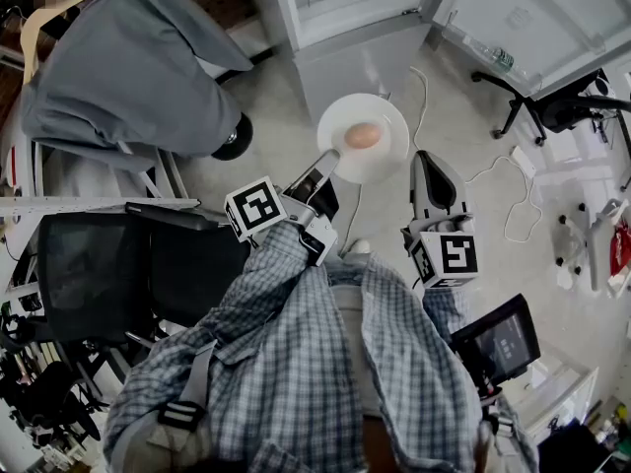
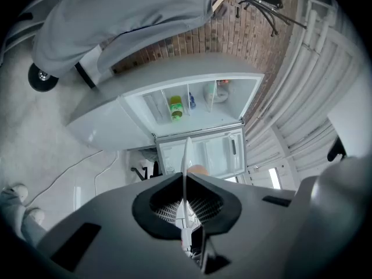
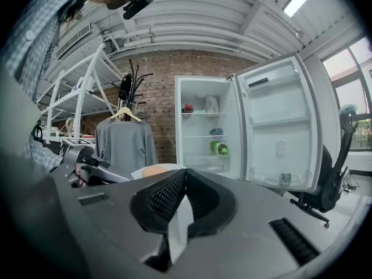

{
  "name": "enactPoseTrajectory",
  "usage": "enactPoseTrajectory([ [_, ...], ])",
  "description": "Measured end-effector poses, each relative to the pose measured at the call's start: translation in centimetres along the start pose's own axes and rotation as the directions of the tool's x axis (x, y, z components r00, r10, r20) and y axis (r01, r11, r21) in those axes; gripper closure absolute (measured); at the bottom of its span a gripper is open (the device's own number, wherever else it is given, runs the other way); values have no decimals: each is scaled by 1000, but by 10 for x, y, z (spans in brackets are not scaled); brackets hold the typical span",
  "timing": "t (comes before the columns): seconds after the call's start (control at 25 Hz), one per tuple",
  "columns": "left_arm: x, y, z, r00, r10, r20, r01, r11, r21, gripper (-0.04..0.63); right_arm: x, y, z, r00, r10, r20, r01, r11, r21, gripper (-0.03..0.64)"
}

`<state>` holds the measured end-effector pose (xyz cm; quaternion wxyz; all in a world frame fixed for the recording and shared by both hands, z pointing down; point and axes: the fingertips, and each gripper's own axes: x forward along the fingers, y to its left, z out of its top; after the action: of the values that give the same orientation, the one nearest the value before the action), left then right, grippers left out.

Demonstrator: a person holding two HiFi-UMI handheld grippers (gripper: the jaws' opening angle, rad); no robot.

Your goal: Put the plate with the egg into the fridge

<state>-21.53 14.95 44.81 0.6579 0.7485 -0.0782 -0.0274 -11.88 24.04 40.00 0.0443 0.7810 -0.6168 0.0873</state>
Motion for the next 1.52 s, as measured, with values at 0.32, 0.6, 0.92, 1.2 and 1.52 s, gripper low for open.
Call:
enactPoseTrajectory([
  [0.32,-7,5,8,1000,17,-12,-17,1000,3,578,2,6,1,1000,-24,-3,24,1000,-1,609],
  [0.6,-17,11,18,999,31,-28,-31,999,14,578,4,18,-1,999,-50,-8,50,999,1,609],
  [0.92,-27,13,31,999,7,-39,-7,1000,-1,578,6,31,-1,997,-78,-6,78,997,-2,609],
  [1.2,-39,15,42,999,-5,-32,4,1000,-5,578,7,41,-2,996,-91,-15,91,996,-16,609],
  [1.52,-51,20,51,1000,-10,-7,10,999,-32,578,5,51,0,996,-91,-7,91,995,-30,609],
])
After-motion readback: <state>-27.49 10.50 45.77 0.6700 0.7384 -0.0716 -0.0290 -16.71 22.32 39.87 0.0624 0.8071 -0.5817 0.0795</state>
